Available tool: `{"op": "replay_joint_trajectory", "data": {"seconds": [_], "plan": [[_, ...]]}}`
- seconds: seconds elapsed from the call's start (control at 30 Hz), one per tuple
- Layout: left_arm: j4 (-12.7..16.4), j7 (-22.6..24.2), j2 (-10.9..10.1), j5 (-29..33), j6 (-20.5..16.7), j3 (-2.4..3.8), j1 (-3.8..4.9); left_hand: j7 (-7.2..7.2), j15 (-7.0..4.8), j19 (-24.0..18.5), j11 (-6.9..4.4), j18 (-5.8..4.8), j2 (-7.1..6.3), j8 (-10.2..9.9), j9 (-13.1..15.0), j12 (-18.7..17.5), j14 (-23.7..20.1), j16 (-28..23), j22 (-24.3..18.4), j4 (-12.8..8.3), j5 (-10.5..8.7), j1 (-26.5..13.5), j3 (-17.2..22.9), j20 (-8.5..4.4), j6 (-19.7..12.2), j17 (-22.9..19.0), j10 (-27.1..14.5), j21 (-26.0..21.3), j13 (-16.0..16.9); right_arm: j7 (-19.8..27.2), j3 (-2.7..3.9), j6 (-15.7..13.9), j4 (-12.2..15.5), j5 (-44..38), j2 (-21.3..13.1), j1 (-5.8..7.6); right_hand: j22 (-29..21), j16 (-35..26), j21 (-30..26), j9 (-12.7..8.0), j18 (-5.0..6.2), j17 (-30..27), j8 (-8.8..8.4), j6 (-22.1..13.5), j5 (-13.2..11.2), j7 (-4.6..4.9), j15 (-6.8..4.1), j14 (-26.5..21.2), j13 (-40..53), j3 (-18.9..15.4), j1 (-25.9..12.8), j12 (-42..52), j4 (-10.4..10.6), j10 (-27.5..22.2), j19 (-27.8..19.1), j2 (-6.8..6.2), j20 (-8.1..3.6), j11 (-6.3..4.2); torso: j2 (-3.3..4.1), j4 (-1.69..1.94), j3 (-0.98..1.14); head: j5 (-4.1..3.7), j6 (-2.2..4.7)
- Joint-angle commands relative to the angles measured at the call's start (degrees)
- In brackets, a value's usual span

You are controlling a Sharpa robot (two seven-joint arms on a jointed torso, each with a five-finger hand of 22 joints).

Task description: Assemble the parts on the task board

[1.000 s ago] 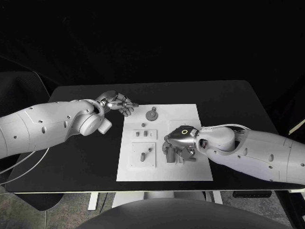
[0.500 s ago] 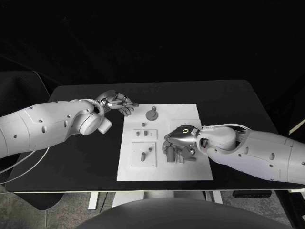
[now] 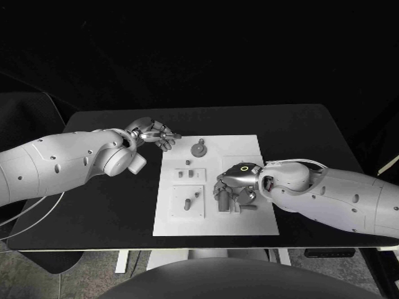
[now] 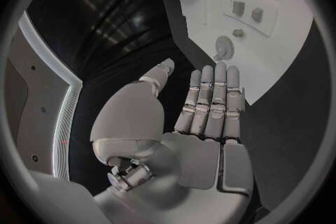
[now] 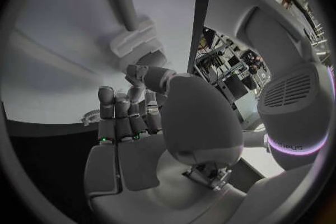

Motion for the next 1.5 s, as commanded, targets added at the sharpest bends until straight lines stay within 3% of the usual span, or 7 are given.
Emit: {"op": "replay_joint_trajectory", "data": {"seconds": [0.03, 0.33, 0.73, 1.1, 1.3, 1.5], "plan": [[0.06, 0.27, 0.11, -0.16, 0.13, 0.04, 0.08, -0.03, -0.01, -0.02, 0.02, 0.86, 0.08, 0.04, -0.03, -0.37, 0.08, -0.09, 0.06, 0.27, -0.12, -0.29, -0.17, -0.15, 0.49, -0.09, -0.29, -0.16, -0.06, 0.68, -0.15, 3.84, -0.83, 5.07, -0.13, -0.12, -0.03, 1.3, 0.24, 1.14, -0.97, -0.1, -0.25, 3.28, 0.09, 3.74, 0.06, -0.46, -0.1, 0.45, -0.49, 0.18, 0.04, 0.02, -0.15, 0.41, -0.13, 0.18, 0.02, -0.01, 0.01, 0.0, -0.01], [0.07, 0.26, 0.12, -0.16, 0.11, 0.04, 0.08, -0.03, -0.01, -0.02, 0.02, 0.86, 0.08, 0.03, -0.03, -0.38, 0.08, -0.09, 0.06, 0.28, -0.12, -0.31, -0.18, -0.15, 0.49, -0.1, -0.29, -0.16, -0.06, 0.99, -0.14, 4.72, -1.75, 9.26, -0.06, -0.11, -0.04, 1.29, 0.25, 1.14, -0.99, -0.11, -0.26, 3.29, 0.1, 3.86, 0.06, -0.5, -0.13, 0.61, -0.61, 0.17, 0.07, 0.01, -0.18, 0.58, -0.12, 0.18, 0.03, -0.01, 0.04, 0.01, -0.01], [0.12, 0.21, 0.06, -0.16, 0.12, 0.04, 0.09, -0.03, -0.01, -0.01, 0.02, 0.86, 0.08, 0.02, -0.04, -0.39, 0.09, -0.08, 0.06, 0.29, -0.12, -0.33, -0.19, -0.15, 0.49, -0.1, -0.29, -0.16, -0.06, 1.48, -0.14, 3.67, -2.83, 10.74, -0.05, -0.08, -0.06, 1.27, 0.26, 1.16, -1.01, -0.14, -0.28, 3.31, 0.14, 4.17, 0.08, -0.63, -0.23, 1.04, -0.86, 0.16, 0.11, 0.02, -0.29, 1.08, -0.13, 0.21, 0.03, -0.01, 0.05, 0.1, -0.01], [0.13, 0.1, 0.02, -0.16, 0.22, 0.04, 0.09, -0.03, -0.01, -0.01, 0.03, 0.85, 0.07, 0.02, -0.04, -0.4, 0.09, -0.08, 0.07, 0.31, -0.13, -0.36, -0.21, -0.15, 0.49, -0.11, -0.3, -0.16, -0.06, 2.05, -0.14, 3.01, -3.23, 10.56, -0.03, -0.05, -0.15, 1.21, 0.28, 1.36, -0.99, -0.21, -0.14, 3.76, 0.11, 4.56, 0.11, -1.05, -0.58, 3.0, -0.89, 0.01, -0.15, -0.17, -0.66, 2.76, -0.24, 0.26, 0.02, -0.02, 0.05, 0.15, -0.01], [0.11, -0.01, 0.06, -0.16, 0.33, 0.04, 0.09, -0.03, -0.01, -0.01, 0.03, 0.85, 0.06, 0.01, -0.04, -0.41, 0.09, -0.08, 0.07, 0.31, -0.13, -0.37, -0.22, -0.15, 0.48, -0.11, -0.3, -0.16, -0.06, 2.12, -0.14, 3.73, -2.73, 10.56, 0.16, 0.0, -0.15, 1.21, 0.28, 1.36, -0.99, -0.22, -0.15, 3.75, 0.1, 4.55, 0.11, -1.07, -0.6, 3.06, -0.91, 0.0, -0.15, -0.19, -0.68, 2.81, -0.24, 0.27, 0.01, -0.03, 0.05, 0.19, -0.01], [0.09, -0.12, 0.05, -0.17, 0.47, 0.04, 0.09, -0.03, -0.01, -0.01, 0.03, 0.85, 0.06, 0.0, -0.05, -0.42, 0.09, -0.08, 0.07, 0.32, -0.13, -0.39, -0.23, -0.15, 0.48, -0.12, -0.31, -0.16, -0.06, 2.08, -0.14, 4.58, -2.95, 10.56, 0.28, 0.0, -0.23, 1.05, 0.16, 1.31, -1.13, -0.28, -0.46, 3.2, -0.04, 3.92, 0.19, -1.5, -0.9, 3.64, -1.41, -0.46, -0.17, -0.87, -1.11, 2.96, -0.21, 0.34, 0.0, -0.01, 0.03, 0.16, -0.01]]}}
